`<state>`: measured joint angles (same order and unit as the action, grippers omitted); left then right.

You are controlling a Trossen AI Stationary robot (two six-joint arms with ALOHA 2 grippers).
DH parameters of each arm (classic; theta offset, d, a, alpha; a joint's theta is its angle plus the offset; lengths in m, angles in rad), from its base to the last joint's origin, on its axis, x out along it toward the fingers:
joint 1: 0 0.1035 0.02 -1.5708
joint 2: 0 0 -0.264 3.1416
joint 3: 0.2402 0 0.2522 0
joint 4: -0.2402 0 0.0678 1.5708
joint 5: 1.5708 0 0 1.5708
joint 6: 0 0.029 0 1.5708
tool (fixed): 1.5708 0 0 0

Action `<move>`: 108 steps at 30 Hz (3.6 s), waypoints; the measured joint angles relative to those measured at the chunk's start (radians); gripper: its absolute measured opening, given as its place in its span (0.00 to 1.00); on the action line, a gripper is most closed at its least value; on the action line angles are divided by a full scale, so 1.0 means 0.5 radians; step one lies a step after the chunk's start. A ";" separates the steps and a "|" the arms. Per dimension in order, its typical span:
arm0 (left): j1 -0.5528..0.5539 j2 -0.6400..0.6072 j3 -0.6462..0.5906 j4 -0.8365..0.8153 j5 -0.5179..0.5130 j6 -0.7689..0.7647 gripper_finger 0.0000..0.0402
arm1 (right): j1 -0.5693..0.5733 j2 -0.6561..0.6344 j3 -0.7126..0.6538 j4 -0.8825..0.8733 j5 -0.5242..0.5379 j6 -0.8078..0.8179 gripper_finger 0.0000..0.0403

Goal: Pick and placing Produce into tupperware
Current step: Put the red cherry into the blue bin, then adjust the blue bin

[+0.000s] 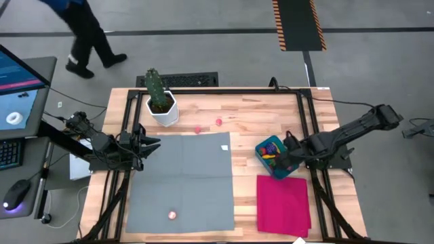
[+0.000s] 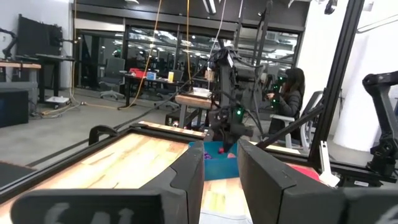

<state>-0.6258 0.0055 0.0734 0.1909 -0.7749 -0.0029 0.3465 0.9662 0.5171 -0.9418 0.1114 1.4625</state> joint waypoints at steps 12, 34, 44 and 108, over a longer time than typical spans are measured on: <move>0.001 0.001 0.000 0.002 0.000 0.017 0.22 | 0.014 0.297 0.000 0.044 -0.041 -0.069 0.10; 0.001 0.001 0.000 0.000 -0.069 0.017 0.22 | -0.131 0.236 0.506 -0.214 0.536 -0.544 0.54; 0.001 0.001 0.000 -0.031 -0.201 -0.015 0.22 | -0.105 0.236 0.520 -0.762 0.401 -0.263 0.49; 0.000 0.002 0.000 -0.225 -0.437 -0.363 0.22 | -0.057 0.341 0.591 0.137 0.467 -1.005 0.33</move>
<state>-0.6256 0.0067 0.0734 0.0785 -0.9934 -0.1846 0.3180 1.1366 0.8127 -0.8734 0.3450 0.9601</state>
